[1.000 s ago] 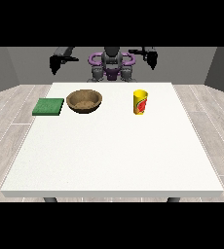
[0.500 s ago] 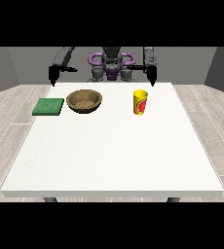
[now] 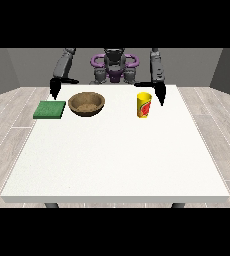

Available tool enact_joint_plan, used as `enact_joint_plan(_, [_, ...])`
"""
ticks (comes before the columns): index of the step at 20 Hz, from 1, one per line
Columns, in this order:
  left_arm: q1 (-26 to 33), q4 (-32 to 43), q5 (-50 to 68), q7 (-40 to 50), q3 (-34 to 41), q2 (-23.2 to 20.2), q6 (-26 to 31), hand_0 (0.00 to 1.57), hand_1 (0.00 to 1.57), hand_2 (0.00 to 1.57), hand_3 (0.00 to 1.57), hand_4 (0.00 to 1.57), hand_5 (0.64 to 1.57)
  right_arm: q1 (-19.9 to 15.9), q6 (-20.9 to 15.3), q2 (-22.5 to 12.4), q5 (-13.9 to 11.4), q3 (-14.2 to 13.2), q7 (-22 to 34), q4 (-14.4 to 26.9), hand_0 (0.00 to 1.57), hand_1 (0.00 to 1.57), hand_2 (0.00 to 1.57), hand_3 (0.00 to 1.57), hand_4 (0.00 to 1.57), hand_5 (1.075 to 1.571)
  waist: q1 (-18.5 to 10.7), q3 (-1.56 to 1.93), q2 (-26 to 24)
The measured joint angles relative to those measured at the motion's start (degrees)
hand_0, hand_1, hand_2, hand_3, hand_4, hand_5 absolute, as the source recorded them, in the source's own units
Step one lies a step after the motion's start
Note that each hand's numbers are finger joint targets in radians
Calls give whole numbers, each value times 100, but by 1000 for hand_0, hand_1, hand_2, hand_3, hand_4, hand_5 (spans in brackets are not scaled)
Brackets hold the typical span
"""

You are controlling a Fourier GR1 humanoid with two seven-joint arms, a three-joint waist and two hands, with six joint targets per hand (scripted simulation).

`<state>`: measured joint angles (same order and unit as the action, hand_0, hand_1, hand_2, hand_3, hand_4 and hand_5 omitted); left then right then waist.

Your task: Pick the cup and pour the ball into the bowl, then pick the bowl and place it on the pad

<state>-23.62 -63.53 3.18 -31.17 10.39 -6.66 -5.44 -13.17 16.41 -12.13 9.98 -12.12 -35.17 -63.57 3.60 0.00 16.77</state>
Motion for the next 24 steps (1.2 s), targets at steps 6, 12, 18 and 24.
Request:
enact_joint_plan(6, [-412,999,156,-652,371,-259,152,0,0,0,0,0,1396,-195,136,-33,13,-33,-276,268,0,0,0,0,0,1547,148,-2,240])
enact_joint_plan(12, [-888,1654,185,-1146,557,-343,51,0,0,0,0,0,1392,-460,318,-237,12,-143,-601,572,0,0,0,0,0,1548,307,-1,634])
enact_joint_plan(18, [-1188,2024,240,-1459,725,-411,-126,1231,1231,1571,1480,1073,1571,-618,554,-527,86,-204,-680,659,0,0,0,0,0,1540,496,14,843])
enact_joint_plan(24, [-784,1488,-5,-1931,786,-411,-903,1365,1365,1571,1571,1194,1528,-769,678,-867,233,-314,-615,564,0,0,277,0,129,1548,778,151,1087])
